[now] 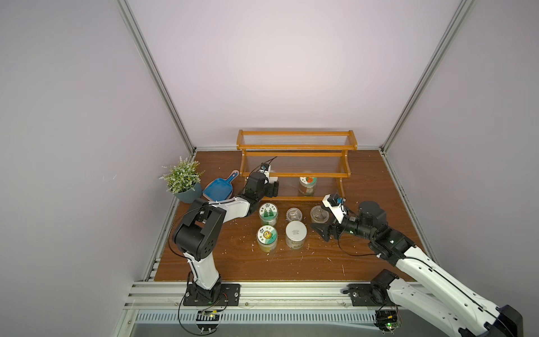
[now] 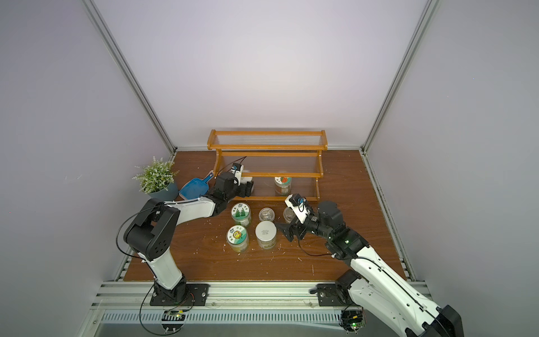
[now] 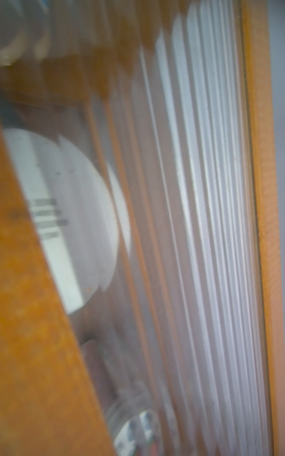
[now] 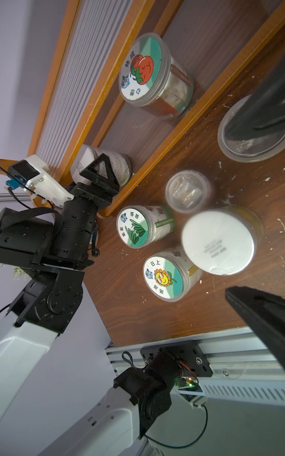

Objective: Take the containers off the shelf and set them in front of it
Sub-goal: 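Pick up a container from the shelf.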

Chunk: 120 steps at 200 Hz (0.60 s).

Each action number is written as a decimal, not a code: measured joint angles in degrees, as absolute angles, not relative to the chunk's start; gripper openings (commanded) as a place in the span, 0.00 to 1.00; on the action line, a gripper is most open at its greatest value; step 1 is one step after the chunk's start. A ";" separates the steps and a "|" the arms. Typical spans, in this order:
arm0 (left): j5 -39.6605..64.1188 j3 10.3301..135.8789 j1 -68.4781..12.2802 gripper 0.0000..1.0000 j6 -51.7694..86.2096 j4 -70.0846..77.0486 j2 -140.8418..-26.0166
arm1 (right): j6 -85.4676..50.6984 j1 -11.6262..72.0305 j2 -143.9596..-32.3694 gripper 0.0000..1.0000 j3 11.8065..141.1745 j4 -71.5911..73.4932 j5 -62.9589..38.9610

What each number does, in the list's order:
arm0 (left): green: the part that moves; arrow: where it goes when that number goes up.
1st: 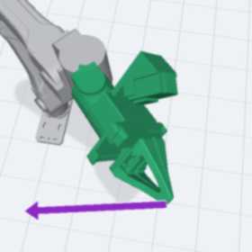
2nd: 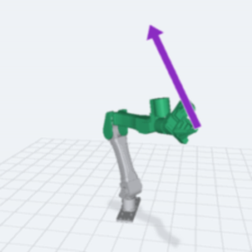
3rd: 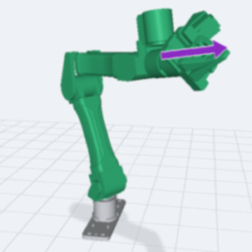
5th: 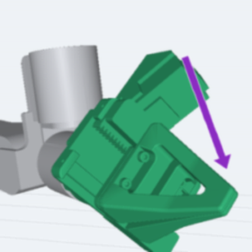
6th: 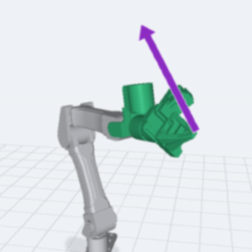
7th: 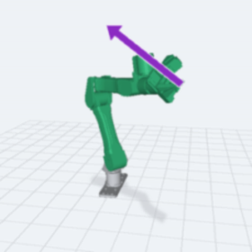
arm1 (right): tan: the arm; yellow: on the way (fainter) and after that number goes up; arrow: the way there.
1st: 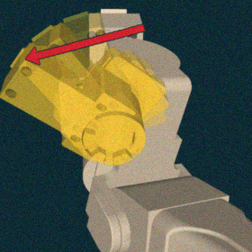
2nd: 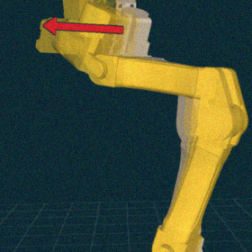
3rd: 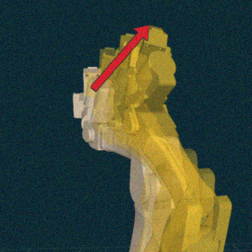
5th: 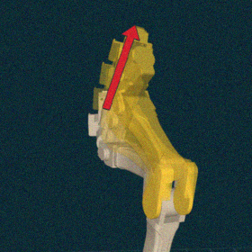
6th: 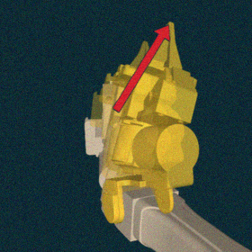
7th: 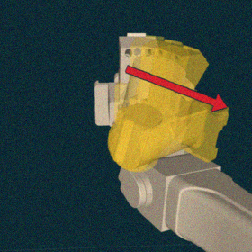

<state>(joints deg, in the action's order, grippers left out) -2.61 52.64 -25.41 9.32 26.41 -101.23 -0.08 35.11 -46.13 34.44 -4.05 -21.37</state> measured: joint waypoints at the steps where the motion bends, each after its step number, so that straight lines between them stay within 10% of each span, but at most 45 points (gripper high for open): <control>1: -2.59 52.64 -25.41 0.88 9.37 26.37 -101.19 | -0.08 35.11 -46.17 0.99 34.44 -4.03 -21.37; 120: 1.61 49.56 -25.39 0.88 10.13 16.32 -89.30 | -0.45 34.72 -47.33 0.99 33.89 -2.61 -21.65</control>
